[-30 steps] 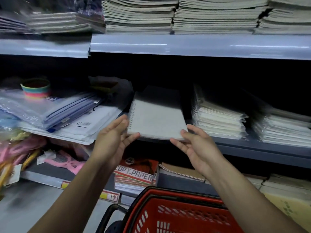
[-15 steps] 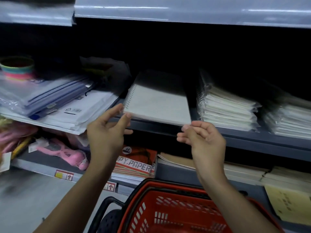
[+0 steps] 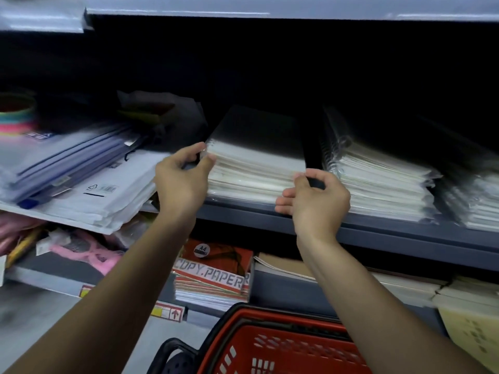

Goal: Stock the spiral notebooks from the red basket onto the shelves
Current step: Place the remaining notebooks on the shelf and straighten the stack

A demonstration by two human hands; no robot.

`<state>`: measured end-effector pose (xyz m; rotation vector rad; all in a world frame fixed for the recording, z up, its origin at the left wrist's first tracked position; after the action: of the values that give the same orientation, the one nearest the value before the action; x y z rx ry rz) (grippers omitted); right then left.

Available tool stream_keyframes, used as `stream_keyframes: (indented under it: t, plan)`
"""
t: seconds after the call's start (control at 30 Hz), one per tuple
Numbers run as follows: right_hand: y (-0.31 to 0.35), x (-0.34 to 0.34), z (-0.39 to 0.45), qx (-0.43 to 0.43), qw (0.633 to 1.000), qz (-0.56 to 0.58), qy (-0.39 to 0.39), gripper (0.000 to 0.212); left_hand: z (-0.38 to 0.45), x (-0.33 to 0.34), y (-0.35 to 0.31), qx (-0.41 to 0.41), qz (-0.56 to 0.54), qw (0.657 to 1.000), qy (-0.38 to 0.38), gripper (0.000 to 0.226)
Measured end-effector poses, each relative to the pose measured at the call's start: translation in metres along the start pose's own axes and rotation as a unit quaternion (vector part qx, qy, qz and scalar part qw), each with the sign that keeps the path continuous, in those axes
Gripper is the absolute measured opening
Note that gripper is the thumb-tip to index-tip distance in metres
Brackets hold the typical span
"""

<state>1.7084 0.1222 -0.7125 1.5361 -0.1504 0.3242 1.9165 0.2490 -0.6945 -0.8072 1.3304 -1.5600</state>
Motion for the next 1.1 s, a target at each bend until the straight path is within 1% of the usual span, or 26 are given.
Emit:
stream_keyframes:
  t: [0.13, 0.2, 0.27, 0.33, 0.43, 0.57, 0.67, 0.77, 0.8, 0.87, 0.93, 0.97, 1.0, 1.1]
  plan:
    - [0.003, -0.002, -0.001, 0.019, 0.999, 0.011, 0.027, 0.01, -0.004, -0.002, 0.0, 0.007, 0.022, 1.0, -0.001, 0.034]
    - [0.005, -0.005, -0.007, 0.021, 0.998, 0.01, 0.051, 0.022, -0.013, -0.006, -0.002, 0.012, 0.03, 0.999, 0.001, 0.037]
    - [0.01, -0.012, -0.015, 0.005, 0.997, -0.007, 0.077, 0.032, -0.024, -0.012, -0.004, 0.013, 0.046, 0.999, 0.006, 0.037]
    - [0.015, -0.022, -0.025, -0.007, 0.993, -0.035, 0.109, 0.031, -0.042, -0.015, -0.009, 0.012, 0.06, 0.998, 0.017, 0.035]
    - [0.016, -0.041, -0.041, 0.005, 0.984, -0.066, 0.163, 0.026, -0.076, -0.016, -0.013, 0.001, 0.058, 0.997, 0.049, 0.028]
    - [0.011, -0.08, -0.063, 0.027, 0.972, -0.117, 0.201, 0.024, -0.129, -0.009, 0.007, -0.05, 0.03, 0.992, 0.108, 0.019]
    - [-0.008, -0.114, -0.078, 0.056, 0.959, -0.166, 0.223, 0.018, -0.162, -0.006, 0.041, -0.086, 0.054, 0.986, 0.132, 0.019]
    - [-0.038, -0.149, -0.094, 0.102, 0.937, -0.214, 0.257, 0.008, -0.194, -0.005, 0.09, -0.172, 0.071, 0.97, 0.157, 0.016]
    - [-0.048, -0.161, -0.101, 0.115, 0.925, -0.241, 0.271, 0.008, -0.204, -0.006, 0.106, -0.198, 0.079, 0.963, 0.166, 0.013]
    - [-0.075, -0.188, -0.114, 0.136, 0.896, -0.309, 0.29, 0.013, -0.225, -0.008, 0.14, -0.247, 0.123, 0.943, 0.186, 0.008]
    - [-0.108, -0.219, -0.123, 0.159, 0.868, -0.373, 0.287, 0.014, -0.246, -0.01, 0.175, -0.296, 0.202, 0.911, 0.206, 0.012]
    - [-0.125, -0.233, -0.126, 0.175, 0.849, -0.408, 0.287, 0.017, -0.255, -0.01, 0.191, -0.306, 0.251, 0.89, 0.226, 0.015]
    - [-0.143, -0.244, -0.13, 0.2, 0.826, -0.439, 0.293, 0.023, -0.264, -0.008, 0.205, -0.311, 0.301, 0.864, 0.259, 0.017]
    - [-0.181, -0.257, -0.141, 0.284, 0.749, -0.498, 0.333, 0.037, -0.295, 0.005, 0.232, -0.291, 0.44, 0.757, 0.385, 0.006]
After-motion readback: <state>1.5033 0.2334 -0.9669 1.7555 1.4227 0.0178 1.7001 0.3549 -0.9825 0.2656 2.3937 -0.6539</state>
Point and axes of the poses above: each hand's wrist, its own z-axis towards the middle knuckle, its own x-axis out of the palm, y = z × x, the point moved 7 cm from there along z, towards the middle knuckle, and after that the axes turned 5 degrees about z, right-handed, at the moved point
